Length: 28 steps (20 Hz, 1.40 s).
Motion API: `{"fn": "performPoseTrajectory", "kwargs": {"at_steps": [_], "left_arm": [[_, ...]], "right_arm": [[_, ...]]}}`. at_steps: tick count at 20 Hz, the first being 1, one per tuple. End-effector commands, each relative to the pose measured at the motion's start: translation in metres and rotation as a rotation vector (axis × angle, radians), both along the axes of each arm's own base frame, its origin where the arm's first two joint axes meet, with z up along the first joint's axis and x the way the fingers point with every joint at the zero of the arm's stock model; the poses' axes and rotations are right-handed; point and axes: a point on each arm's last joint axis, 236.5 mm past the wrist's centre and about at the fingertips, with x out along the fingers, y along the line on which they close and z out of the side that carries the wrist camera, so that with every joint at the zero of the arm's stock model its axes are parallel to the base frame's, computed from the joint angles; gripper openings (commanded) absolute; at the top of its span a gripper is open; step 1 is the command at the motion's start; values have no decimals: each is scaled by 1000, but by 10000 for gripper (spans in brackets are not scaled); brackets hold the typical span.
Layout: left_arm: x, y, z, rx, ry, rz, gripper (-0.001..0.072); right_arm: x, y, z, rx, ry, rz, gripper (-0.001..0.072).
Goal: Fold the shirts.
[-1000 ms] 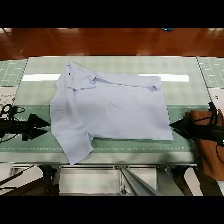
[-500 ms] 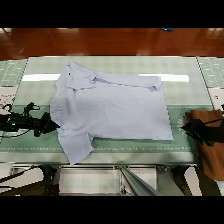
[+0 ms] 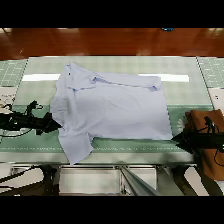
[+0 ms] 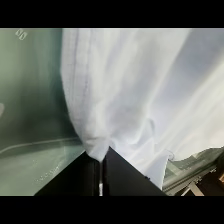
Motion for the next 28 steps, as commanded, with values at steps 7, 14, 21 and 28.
{"fn": "performPoseTrajectory", "kwargs": {"at_steps": [7,14,21,28], "left_arm": [[3,3,-3,22,-15,2,20],[88,3,79,-66,-302,106,20],[177,32,415,139,-1175,153,19],[56,77,609,794,-1500,318,19]], "right_arm": [[61,15,-23,140,-88,-90,399],[152,46,75,111,-390,251,23],[226,30,415,-319,-1204,333,22],[103,22,587,-787,-1539,245,23]]}}
